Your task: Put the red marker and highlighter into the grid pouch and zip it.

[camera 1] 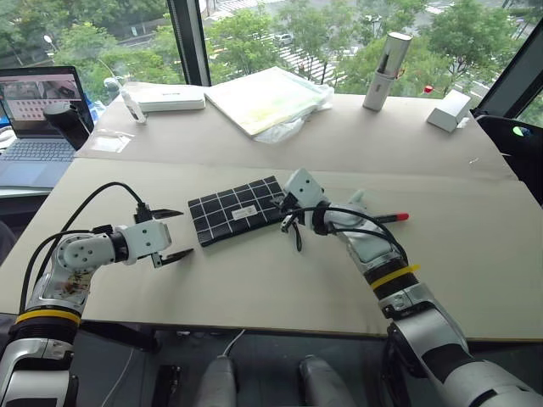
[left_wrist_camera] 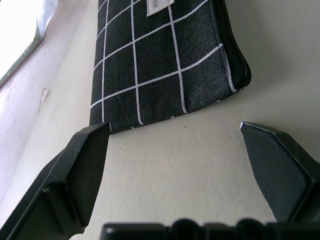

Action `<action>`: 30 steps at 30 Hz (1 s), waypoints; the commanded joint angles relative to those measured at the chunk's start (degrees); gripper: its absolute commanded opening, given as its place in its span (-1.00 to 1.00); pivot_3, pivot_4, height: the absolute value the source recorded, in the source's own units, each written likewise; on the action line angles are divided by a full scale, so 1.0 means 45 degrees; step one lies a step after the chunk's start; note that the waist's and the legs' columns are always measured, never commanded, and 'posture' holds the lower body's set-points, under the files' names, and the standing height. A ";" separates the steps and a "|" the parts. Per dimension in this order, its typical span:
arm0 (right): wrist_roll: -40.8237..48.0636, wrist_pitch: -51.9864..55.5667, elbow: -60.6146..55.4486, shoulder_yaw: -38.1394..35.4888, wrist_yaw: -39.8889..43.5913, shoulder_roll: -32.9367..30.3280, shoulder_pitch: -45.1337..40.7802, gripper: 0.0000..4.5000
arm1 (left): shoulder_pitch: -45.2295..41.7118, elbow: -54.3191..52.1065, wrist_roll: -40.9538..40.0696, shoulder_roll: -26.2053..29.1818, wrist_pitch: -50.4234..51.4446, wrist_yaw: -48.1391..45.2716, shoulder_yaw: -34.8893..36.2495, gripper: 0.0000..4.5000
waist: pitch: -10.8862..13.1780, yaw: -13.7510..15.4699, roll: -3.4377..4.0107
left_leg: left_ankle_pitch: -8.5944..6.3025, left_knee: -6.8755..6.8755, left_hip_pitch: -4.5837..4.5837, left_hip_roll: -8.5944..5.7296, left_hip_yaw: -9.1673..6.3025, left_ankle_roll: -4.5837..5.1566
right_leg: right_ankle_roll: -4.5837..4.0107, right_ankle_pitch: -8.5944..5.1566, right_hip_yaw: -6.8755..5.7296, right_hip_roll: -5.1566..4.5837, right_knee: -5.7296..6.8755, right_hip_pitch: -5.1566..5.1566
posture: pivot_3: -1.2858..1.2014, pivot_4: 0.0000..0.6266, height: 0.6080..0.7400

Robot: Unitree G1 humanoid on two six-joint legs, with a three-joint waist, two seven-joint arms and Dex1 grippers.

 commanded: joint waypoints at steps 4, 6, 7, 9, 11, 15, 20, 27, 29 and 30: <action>-0.2058 -0.1604 0.1640 0.0992 -0.0276 -0.0277 -0.0646 -0.99 | 0.0240 -0.0379 -0.0373 -0.0136 -0.0012 0.0156 0.0061 1.00 | -0.0001 -0.0035 0.0000 | 0.0000 0.0000 0.0023 0.0001 0.0000 0.0000 | -0.0014 -0.0010 -0.0002 0.0002 0.0040 -0.0001 | 0.03 -0.52 1.00; -0.2093 -0.1775 0.1788 0.0886 -0.0244 -0.0200 -0.0690 -0.99 | 0.0212 -0.0389 -0.0375 -0.0227 -0.0009 0.0218 0.0008 1.00 | -0.0001 -0.0007 -0.0001 | 0.0000 0.0000 0.0042 0.0001 -0.0001 0.0000 | -0.0016 -0.0013 -0.0002 0.0001 0.0050 0.0016 | 0.03 -0.52 1.00; -0.2108 -0.1855 0.1831 0.0856 -0.0215 -0.0184 -0.0708 -0.99 | 0.0166 -0.0343 -0.0349 -0.0272 -0.0048 0.0237 -0.0041 1.00 | -0.0001 0.0001 -0.0001 | 0.0000 0.0000 0.0051 0.0001 -0.0001 0.0000 | -0.0016 -0.0013 -0.0003 0.0000 0.0049 0.0026 | 0.03 -0.52 1.00; -0.2192 -0.2005 0.1895 0.0810 -0.0178 -0.0201 -0.0736 -0.99 | -0.0067 -0.0051 -0.0151 -0.0411 -0.0245 0.0349 -0.0190 1.00 | -0.0001 0.0004 -0.0001 | 0.0000 0.0000 0.0069 0.0000 0.0000 0.0000 | -0.0016 -0.0014 -0.0002 0.0000 0.0050 0.0043 | 0.03 -0.52 1.00; -0.2233 -0.2107 0.1942 0.0761 -0.0123 -0.0244 -0.0761 -0.99 | -0.0410 0.0358 0.0151 -0.0578 -0.0568 0.0560 -0.0388 1.00 | -0.0002 0.0031 -0.0001 | 0.0000 0.0000 0.0079 0.0000 -0.0001 0.0000 | -0.0019 -0.0016 -0.0003 0.0001 0.0055 0.0049 | 0.03 -0.52 1.00; -0.2184 -0.2148 0.1864 0.0617 -0.0091 -0.0250 -0.0749 -0.99 | -0.1090 0.1304 0.1057 -0.1131 -0.1804 0.1556 -0.0846 1.00 | -0.0003 0.0046 -0.0001 | 0.0001 0.0000 0.0082 -0.0002 -0.0001 0.0001 | -0.0020 -0.0017 -0.0003 0.0001 0.0059 0.0052 | 0.03 -0.52 1.00; -0.2124 -0.2010 0.1653 0.0517 -0.0146 -0.0182 -0.0568 -0.99 | -0.1490 0.2421 0.1593 -0.1509 -0.3074 0.2481 -0.1191 1.00 | -0.0002 0.0042 0.0000 | 0.0001 0.0001 0.0082 -0.0001 -0.0002 0.0001 | -0.0021 -0.0016 0.0000 0.0001 0.0061 0.0050 | 0.03 -0.52 1.00; -0.2145 -0.1930 0.1606 0.0381 -0.0166 -0.0060 -0.0418 -1.00 | -0.1801 0.3190 0.1313 -0.1722 -0.4020 0.2298 -0.1526 0.77 | -0.0003 0.0071 0.0000 | 0.0001 0.0007 0.0081 -0.0002 -0.0001 0.0001 | -0.0020 -0.0016 -0.0001 0.0000 0.0062 0.0054 | 0.03 -0.52 1.00; -0.2142 -0.1923 0.1633 0.0352 -0.0184 -0.0035 -0.0419 -1.00 | -0.1735 0.3265 0.1048 -0.1663 -0.4106 0.1930 -0.1580 0.52 | -0.0002 0.0062 0.0000 | 0.0001 0.0007 0.0081 -0.0002 -0.0001 0.0001 | -0.0020 -0.0016 -0.0002 0.0002 0.0062 0.0052 | 0.03 -0.52 1.00; -0.2132 -0.1933 0.1673 0.0330 -0.0190 -0.0031 -0.0428 -1.00 | -0.1668 0.3294 0.0946 -0.1611 -0.4153 0.1760 -0.1596 0.34 | -0.0002 0.0055 0.0000 | 0.0001 0.0008 0.0080 -0.0001 -0.0002 0.0001 | -0.0020 -0.0016 -0.0002 0.0002 0.0063 0.0052 | 0.03 -0.52 1.00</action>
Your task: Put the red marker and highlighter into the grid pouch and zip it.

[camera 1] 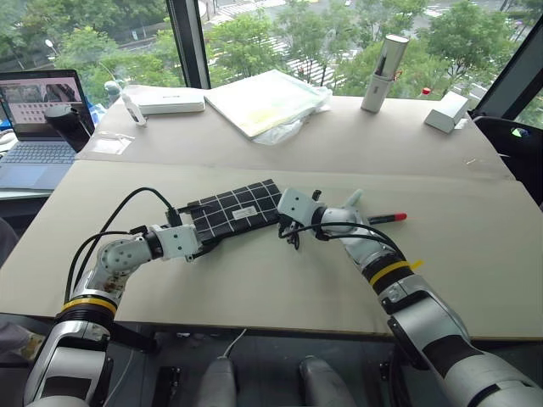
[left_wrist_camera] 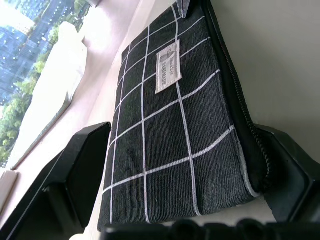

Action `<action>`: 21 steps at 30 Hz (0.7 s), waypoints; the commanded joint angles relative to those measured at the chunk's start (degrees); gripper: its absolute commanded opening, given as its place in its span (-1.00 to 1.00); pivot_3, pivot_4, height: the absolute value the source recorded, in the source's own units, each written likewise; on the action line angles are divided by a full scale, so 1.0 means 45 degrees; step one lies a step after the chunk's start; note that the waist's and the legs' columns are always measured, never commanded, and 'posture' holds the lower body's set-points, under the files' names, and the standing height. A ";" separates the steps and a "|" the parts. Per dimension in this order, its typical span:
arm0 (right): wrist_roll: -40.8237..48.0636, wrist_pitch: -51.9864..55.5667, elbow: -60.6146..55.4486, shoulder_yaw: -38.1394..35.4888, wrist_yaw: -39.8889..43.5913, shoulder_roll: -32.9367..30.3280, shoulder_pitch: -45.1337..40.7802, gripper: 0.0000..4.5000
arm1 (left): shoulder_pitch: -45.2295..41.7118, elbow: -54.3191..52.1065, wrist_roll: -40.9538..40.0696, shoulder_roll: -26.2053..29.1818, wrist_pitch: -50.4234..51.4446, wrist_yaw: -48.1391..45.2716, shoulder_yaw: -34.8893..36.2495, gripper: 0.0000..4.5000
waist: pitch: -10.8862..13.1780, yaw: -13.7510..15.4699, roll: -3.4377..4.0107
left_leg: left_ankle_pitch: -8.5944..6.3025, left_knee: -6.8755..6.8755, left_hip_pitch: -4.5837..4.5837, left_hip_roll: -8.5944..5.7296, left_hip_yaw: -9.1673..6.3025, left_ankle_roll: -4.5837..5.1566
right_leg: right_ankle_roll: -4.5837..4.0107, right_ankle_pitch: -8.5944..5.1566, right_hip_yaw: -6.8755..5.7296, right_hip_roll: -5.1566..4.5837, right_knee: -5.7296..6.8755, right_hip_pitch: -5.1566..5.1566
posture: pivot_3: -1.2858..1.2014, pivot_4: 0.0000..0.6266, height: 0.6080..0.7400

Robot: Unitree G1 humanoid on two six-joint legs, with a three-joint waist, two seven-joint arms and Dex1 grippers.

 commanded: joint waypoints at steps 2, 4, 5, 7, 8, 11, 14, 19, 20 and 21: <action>-0.0122 0.0260 0.0186 -0.0162 0.0049 -0.0013 0.0208 -1.00 | 0.0157 0.0178 -0.0660 0.0157 -0.0420 -0.0835 -0.0147 -0.04 | 0.0000 -0.0019 0.0000 | 0.0000 0.0000 0.0000 0.0000 0.0001 0.0000 | 0.0000 0.0000 0.0000 0.0000 0.0000 -0.0001 | 0.03 -0.52 1.00; 0.0003 0.0377 0.0248 -0.0286 0.0085 0.0017 0.0186 -1.00 | 0.0198 0.0223 -0.0928 0.0155 -0.0395 -0.1123 -0.0125 -0.34 | 0.0000 -0.0025 0.0000 | 0.0000 0.0000 -0.0001 0.0000 0.0000 0.0000 | -0.0001 -0.0001 0.0000 0.0000 -0.0001 -0.0002 | 0.03 -0.52 1.00; 0.0119 0.0522 0.0287 -0.0394 0.0117 0.0059 0.0161 -1.00 | 0.0209 0.0235 -0.1114 0.0124 -0.0334 -0.1290 -0.0100 -0.49 | 0.0000 -0.0029 0.0001 | 0.0000 0.0000 -0.0001 0.0000 -0.0001 0.0000 | -0.0001 -0.0001 -0.0001 0.0000 0.0000 -0.0002 | 0.03 -0.52 1.00; 0.0393 0.0783 0.0333 -0.0647 0.0174 0.0167 0.0099 -1.00 | 0.0216 0.0219 -0.1450 0.0067 -0.0155 -0.1551 -0.0060 -0.74 | -0.0001 -0.0034 0.0001 | 0.0000 0.0000 0.0001 0.0000 0.0001 0.0000 | -0.0001 -0.0002 0.0001 -0.0001 0.0000 -0.0001 | 0.03 -0.52 1.00; 0.0541 0.0925 0.0345 -0.0798 0.0171 0.0228 0.0062 -1.00 | 0.0218 0.0192 -0.1591 0.0035 -0.0048 -0.1640 -0.0024 -0.95 | -0.0001 -0.0042 0.0001 | 0.0000 0.0000 0.0002 0.0000 0.0000 0.0000 | -0.0001 -0.0002 0.0000 0.0000 0.0001 0.0001 | 0.03 -0.52 1.00; 0.1044 0.1227 0.0351 -0.1362 0.0178 0.0418 -0.0038 -1.00 | 0.0199 0.0090 -0.1881 -0.0064 0.0528 -0.1735 0.0112 -0.99 | 0.0000 -0.0047 0.0001 | 0.0000 0.0000 0.0001 0.0000 0.0000 0.0000 | -0.0001 -0.0002 -0.0001 0.0000 0.0001 0.0001 | 0.03 -0.52 1.00; 0.2673 0.2469 0.0089 -0.2755 0.0427 0.0956 -0.0204 -0.71 | 0.0153 -0.0295 -0.2372 -0.0289 0.1849 -0.1635 0.0410 -1.00 | 0.0000 -0.0045 0.0001 | 0.0000 0.0000 0.0000 0.0000 -0.0001 0.0000 | -0.0001 -0.0002 0.0000 0.0000 0.0002 0.0000 | 0.03 -0.52 1.00; 0.4607 0.4516 -0.0985 -0.4388 0.0910 0.1157 -0.0668 -0.07 | 0.0335 -0.0842 -0.2595 -0.0295 0.2780 -0.1753 0.0583 -1.00 | 0.0004 -0.0053 0.0004 | 0.0000 0.0000 -0.0016 0.0000 -0.0006 0.0000 | -0.0001 -0.0002 -0.0003 0.0000 0.0002 -0.0010 | 0.03 -0.52 1.00; 0.5041 0.5136 -0.1385 -0.4585 0.1262 0.1067 -0.0687 0.05 | 0.0403 -0.0988 -0.2648 -0.0310 0.3013 -0.1697 0.0637 -1.00 | 0.0005 -0.0060 0.0006 | 0.0000 -0.0001 -0.0021 0.0000 -0.0006 0.0000 | -0.0001 -0.0002 -0.0003 0.0000 0.0003 -0.0017 | 0.03 -0.52 1.00; 0.5356 0.5649 -0.1887 -0.4697 0.1622 0.0877 -0.0646 0.21 | 0.0470 -0.1168 -0.2696 -0.0335 0.3237 -0.1609 0.0707 -1.00 | 0.0006 -0.0066 0.0008 | 0.0000 -0.0001 -0.0026 0.0000 -0.0006 0.0000 | -0.0001 -0.0002 -0.0003 0.0000 0.0003 -0.0023 | 0.03 -0.52 1.00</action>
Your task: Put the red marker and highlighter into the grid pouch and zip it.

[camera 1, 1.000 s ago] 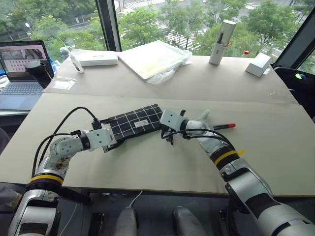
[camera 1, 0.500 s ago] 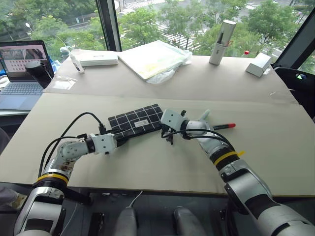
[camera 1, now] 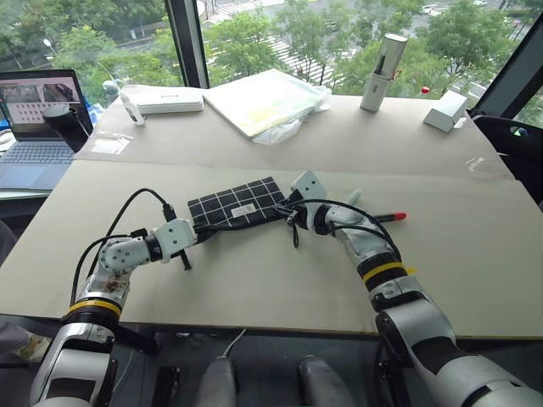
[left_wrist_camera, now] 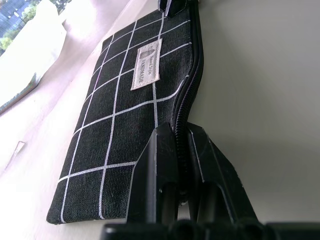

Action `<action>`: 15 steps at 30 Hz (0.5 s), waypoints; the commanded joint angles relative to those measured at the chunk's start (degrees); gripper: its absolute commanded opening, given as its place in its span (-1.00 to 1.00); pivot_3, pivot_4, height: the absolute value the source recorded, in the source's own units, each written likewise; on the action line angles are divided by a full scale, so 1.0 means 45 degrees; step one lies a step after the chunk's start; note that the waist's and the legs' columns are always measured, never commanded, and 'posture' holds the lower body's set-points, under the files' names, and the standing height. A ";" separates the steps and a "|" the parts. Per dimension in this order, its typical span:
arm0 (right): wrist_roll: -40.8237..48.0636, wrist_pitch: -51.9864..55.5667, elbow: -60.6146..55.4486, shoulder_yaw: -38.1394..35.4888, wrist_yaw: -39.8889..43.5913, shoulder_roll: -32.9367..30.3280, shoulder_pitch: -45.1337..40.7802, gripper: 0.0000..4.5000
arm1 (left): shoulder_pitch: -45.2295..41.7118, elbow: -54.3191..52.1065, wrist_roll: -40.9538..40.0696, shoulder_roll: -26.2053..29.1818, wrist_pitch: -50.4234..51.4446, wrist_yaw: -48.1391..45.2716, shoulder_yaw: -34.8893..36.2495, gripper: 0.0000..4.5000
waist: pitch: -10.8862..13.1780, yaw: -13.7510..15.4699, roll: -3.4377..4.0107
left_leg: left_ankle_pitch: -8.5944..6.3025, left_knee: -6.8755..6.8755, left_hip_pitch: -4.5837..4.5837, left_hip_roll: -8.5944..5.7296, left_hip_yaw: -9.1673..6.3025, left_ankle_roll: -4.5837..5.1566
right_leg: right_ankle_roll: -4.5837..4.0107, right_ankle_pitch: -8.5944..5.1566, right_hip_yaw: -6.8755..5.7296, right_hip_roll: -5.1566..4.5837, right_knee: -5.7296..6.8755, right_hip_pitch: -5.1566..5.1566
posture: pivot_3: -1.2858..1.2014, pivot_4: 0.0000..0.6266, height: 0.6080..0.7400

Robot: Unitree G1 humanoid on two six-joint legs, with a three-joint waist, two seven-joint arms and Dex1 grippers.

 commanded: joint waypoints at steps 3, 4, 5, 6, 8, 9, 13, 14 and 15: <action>0.1542 0.2173 -0.2995 -0.0737 0.1406 -0.1088 -0.0141 0.21 | 0.0354 -0.1398 -0.0670 -0.0215 0.1512 0.0420 0.0628 -1.00 | 0.0006 -0.0002 0.0010 | 0.0000 -0.0001 -0.0004 0.0001 -0.0001 0.0000 | 0.0001 -0.0001 -0.0001 0.0001 -0.0001 -0.0003 | 0.03 -0.52 1.00; 0.1617 0.2420 -0.3423 -0.0740 0.1509 -0.1312 0.0036 0.21 | 0.0392 -0.1688 -0.0830 -0.0334 0.1878 0.0532 0.0738 -1.00 | 0.0008 0.0015 0.0012 | 0.0000 -0.0001 -0.0014 0.0001 -0.0004 0.0000 | 0.0002 -0.0001 -0.0004 0.0001 -0.0003 -0.0006 | 0.03 -0.52 1.00; 0.1666 0.2656 -0.3909 -0.0667 0.1618 -0.1522 0.0281 0.21 | 0.0416 -0.1992 -0.0945 -0.0472 0.2241 0.0699 0.0830 -1.00 | 0.0008 0.0031 0.0012 | 0.0000 0.0000 -0.0023 -0.0001 -0.0006 0.0000 | 0.0004 -0.0002 -0.0006 -0.0002 -0.0006 -0.0008 | 0.03 -0.52 1.00; 0.1689 0.2847 -0.4271 -0.0577 0.1621 -0.1646 0.0479 0.21 | 0.0445 -0.2257 -0.0995 -0.0561 0.2527 0.0820 0.0888 -1.00 | 0.0008 0.0042 0.0012 | 0.0000 0.0000 -0.0030 0.0000 -0.0009 0.0000 | 0.0005 -0.0003 -0.0010 -0.0002 -0.0008 -0.0010 | 0.03 -0.52 1.00; 0.1465 0.3123 -0.4881 -0.0164 0.1498 -0.1836 0.0953 0.21 | 0.0528 -0.2832 -0.1089 -0.0739 0.3092 0.0963 0.0954 -1.00 | 0.0008 0.0026 0.0011 | 0.0000 0.0001 -0.0030 0.0000 -0.0013 0.0000 | 0.0005 -0.0003 -0.0013 0.0001 -0.0012 -0.0010 | 0.03 -0.52 1.00; 0.1242 0.3118 -0.5110 0.0130 0.1458 -0.1929 0.1207 0.21 | 0.0571 -0.3046 -0.1070 -0.0793 0.3279 0.1021 0.0949 -1.00 | 0.0008 0.0018 0.0011 | 0.0000 0.0001 -0.0030 0.0001 -0.0014 0.0000 | 0.0005 -0.0003 -0.0013 0.0001 -0.0012 -0.0010 | 0.03 -0.52 1.00; 0.0410 0.2608 -0.4736 0.0734 0.0463 -0.1660 0.1649 0.21 | 0.0699 -0.3673 -0.0945 -0.0862 0.3767 0.1112 0.0855 -1.00 | 0.0009 -0.0061 0.0012 | 0.0000 0.0001 -0.0032 0.0000 -0.0015 0.0000 | 0.0005 -0.0003 -0.0009 0.0004 -0.0012 -0.0018 | 0.03 -0.52 1.00; 0.0287 0.2450 -0.4465 0.0760 0.0176 -0.1514 0.1625 0.21 | 0.0724 -0.3771 -0.0928 -0.0880 0.3835 0.1107 0.0829 -1.00 | 0.0009 -0.0074 0.0012 | 0.0000 0.0001 -0.0034 0.0000 -0.0014 0.0000 | 0.0005 -0.0003 -0.0008 0.0004 -0.0012 -0.0025 | 0.03 -0.52 1.00; 0.0171 0.2299 -0.4206 0.0799 -0.0016 -0.1409 0.1565 0.21 | 0.0746 -0.3842 -0.0911 -0.0896 0.3888 0.1108 0.0816 -1.00 | 0.0009 -0.0078 0.0012 | 0.0000 0.0000 -0.0040 0.0000 -0.0015 0.0000 | 0.0005 -0.0003 -0.0008 0.0005 -0.0010 -0.0031 | 0.03 -0.52 1.00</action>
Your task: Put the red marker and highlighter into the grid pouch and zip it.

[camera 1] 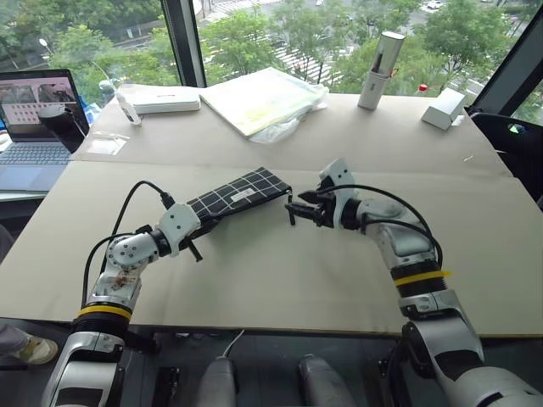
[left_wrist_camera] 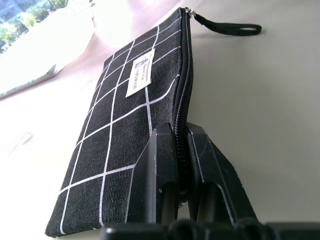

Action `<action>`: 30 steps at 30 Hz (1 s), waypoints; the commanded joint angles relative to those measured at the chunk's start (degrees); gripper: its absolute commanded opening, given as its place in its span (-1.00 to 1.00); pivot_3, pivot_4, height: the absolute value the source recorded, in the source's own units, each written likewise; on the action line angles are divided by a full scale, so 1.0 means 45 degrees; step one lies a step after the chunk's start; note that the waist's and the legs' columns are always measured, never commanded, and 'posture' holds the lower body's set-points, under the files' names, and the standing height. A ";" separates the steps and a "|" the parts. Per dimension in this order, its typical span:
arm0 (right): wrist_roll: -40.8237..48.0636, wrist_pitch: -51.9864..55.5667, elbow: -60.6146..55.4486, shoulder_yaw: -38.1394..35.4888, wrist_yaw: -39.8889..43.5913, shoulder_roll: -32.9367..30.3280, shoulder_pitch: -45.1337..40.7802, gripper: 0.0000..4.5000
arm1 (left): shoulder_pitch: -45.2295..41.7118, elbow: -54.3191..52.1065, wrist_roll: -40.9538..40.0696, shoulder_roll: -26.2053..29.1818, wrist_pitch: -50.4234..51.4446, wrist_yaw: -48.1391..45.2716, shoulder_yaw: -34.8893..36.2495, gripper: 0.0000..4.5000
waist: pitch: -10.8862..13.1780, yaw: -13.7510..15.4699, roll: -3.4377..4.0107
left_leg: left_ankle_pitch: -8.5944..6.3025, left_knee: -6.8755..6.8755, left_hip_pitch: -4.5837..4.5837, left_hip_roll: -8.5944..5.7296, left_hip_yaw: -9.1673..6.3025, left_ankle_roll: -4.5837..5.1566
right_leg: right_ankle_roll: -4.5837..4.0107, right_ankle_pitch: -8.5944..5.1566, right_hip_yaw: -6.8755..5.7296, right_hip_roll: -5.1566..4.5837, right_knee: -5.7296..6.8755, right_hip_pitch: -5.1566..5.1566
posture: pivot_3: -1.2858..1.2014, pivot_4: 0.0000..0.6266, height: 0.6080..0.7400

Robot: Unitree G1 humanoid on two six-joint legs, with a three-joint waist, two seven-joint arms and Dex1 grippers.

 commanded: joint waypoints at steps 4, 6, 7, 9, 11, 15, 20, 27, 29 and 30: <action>-0.0833 -0.1442 0.1601 -0.0036 -0.1478 0.0551 -0.0845 0.21 | 0.0134 -0.0832 -0.0017 -0.0036 0.0340 0.0067 0.0115 -1.00 | 0.0001 0.0015 -0.0001 | 0.0000 0.0000 -0.0002 -0.0001 0.0000 0.0000 | 0.0000 0.0000 0.0000 -0.0002 -0.0005 -0.0001 | 0.03 -0.52 1.00; -0.0893 -0.1790 0.2209 -0.0156 -0.1665 0.0604 -0.1160 0.21 | 0.0152 -0.0896 -0.0016 -0.0040 0.0394 0.0063 0.0125 -1.00 | 0.0001 0.0037 -0.0001 | 0.0000 0.0000 -0.0004 -0.0001 0.0000 0.0000 | 0.0000 0.0000 -0.0001 -0.0002 -0.0007 0.0000 | 0.03 -0.52 1.00; -0.0902 -0.1951 0.2483 -0.0208 -0.1735 0.0623 -0.1301 0.21 | 0.0173 -0.0942 -0.0021 -0.0036 0.0415 0.0058 0.0132 -1.00 | 0.0002 0.0044 0.0000 | 0.0000 0.0000 -0.0005 -0.0003 0.0000 0.0000 | 0.0000 0.0000 0.0000 -0.0004 -0.0009 0.0001 | 0.03 -0.52 1.00; -0.0996 -0.2293 0.3059 -0.0215 -0.1861 0.0621 -0.1576 0.21 | 0.0215 -0.1060 -0.0040 -0.0031 0.0477 0.0060 0.0150 -1.00 | 0.0002 0.0039 0.0000 | 0.0000 0.0000 -0.0004 -0.0002 0.0001 0.0000 | 0.0000 0.0000 -0.0001 -0.0003 -0.0010 0.0001 | 0.03 -0.52 1.00; -0.1114 -0.2634 0.3605 -0.0139 -0.1926 0.0658 -0.1812 0.21 | 0.0267 -0.1175 -0.0056 -0.0038 0.0525 0.0082 0.0167 -1.00 | 0.0002 0.0039 0.0000 | 0.0000 0.0000 -0.0005 -0.0001 0.0000 0.0000 | -0.0001 0.0000 -0.0001 -0.0002 -0.0008 0.0001 | 0.03 -0.52 1.00; -0.1152 -0.3123 0.4205 -0.0055 -0.1738 0.0906 -0.2118 0.21 | 0.0351 -0.1367 -0.0042 -0.0098 0.0619 0.0178 0.0170 -1.00 | 0.0002 0.0027 0.0000 | 0.0000 0.0000 -0.0004 -0.0001 0.0001 0.0000 | -0.0001 0.0000 -0.0001 -0.0002 -0.0009 0.0001 | 0.03 -0.52 1.00; -0.0955 -0.3201 0.3880 0.0117 -0.0823 0.1152 -0.2068 -0.41 | 0.0438 -0.1501 -0.0011 -0.0155 0.0714 0.0326 0.0183 -1.00 | 0.0003 -0.0002 0.0002 | 0.0000 -0.0002 -0.0005 0.0000 -0.0001 0.0000 | -0.0001 0.0000 -0.0001 -0.0002 -0.0007 0.0000 | 0.03 -0.52 1.00; -0.0964 -0.2970 0.2672 0.0749 0.0734 0.1044 -0.1550 -0.99 | 0.0439 -0.1402 0.0026 -0.0300 0.0665 0.0467 0.0096 -1.00 | 0.0004 0.0028 0.0004 | 0.0000 -0.0002 -0.0005 -0.0001 0.0000 0.0000 | -0.0001 0.0000 -0.0002 -0.0002 -0.0008 0.0000 | 0.03 -0.52 1.00; -0.0827 -0.2675 0.2000 0.0962 0.1271 0.1043 -0.1276 -0.99 | 0.0374 -0.1336 0.0045 -0.0381 0.0646 0.0481 0.0035 -1.00 | 0.0004 0.0040 0.0004 | 0.0000 -0.0002 -0.0005 -0.0001 0.0000 0.0000 | 0.0000 0.0000 -0.0002 -0.0002 -0.0008 0.0001 | 0.03 -0.52 1.00; -0.0806 -0.2511 0.1759 0.1025 0.1335 0.1094 -0.1218 -0.99 | 0.0327 -0.1282 0.0055 -0.0420 0.0631 0.0484 0.0013 -1.00 | 0.0004 0.0043 0.0004 | 0.0000 -0.0002 -0.0006 -0.0001 -0.0001 0.0000 | 0.0000 0.0000 -0.0002 -0.0002 -0.0010 0.0001 | 0.03 -0.52 1.00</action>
